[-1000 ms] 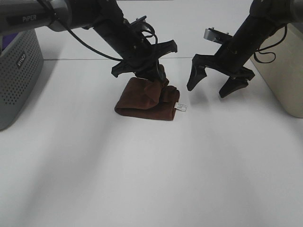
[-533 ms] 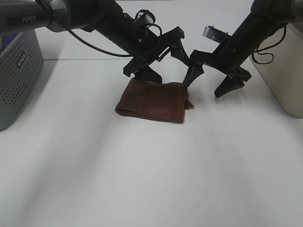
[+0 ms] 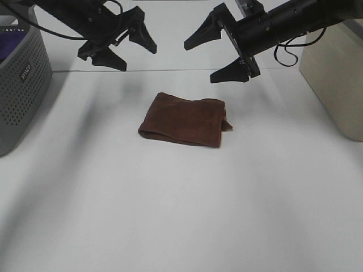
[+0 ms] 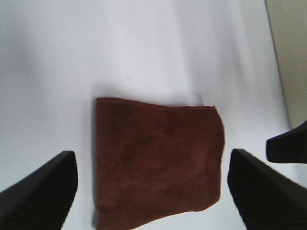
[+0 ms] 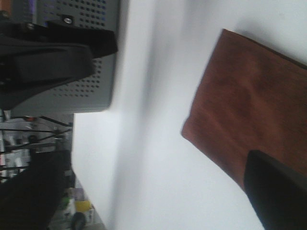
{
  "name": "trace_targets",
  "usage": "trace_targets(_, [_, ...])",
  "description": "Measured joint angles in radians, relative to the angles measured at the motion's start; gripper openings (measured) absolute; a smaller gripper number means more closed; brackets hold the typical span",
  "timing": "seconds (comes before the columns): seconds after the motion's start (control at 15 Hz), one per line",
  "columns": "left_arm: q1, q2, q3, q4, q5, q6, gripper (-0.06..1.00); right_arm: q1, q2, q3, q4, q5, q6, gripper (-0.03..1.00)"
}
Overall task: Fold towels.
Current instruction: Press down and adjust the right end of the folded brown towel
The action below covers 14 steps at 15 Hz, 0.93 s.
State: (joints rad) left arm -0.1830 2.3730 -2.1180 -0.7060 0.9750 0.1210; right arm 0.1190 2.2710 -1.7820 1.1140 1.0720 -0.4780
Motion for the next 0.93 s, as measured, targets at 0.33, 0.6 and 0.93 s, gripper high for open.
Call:
trace_targets(0.33, [0.031,0.000,0.000,0.065,0.021,0.001,0.80,0.000,0.156,0.000,0.049,0.041,-0.029,0.95])
trace_targets(0.6, [0.031,0.000,0.000,0.067,0.026,0.001,0.80,0.000,0.181,0.000,-0.070,0.020,-0.022,0.95])
trace_targets(0.93, [0.031,0.000,0.000,0.069,0.081,0.001,0.80,0.000,0.114,0.000,-0.213,0.016,-0.016,0.95])
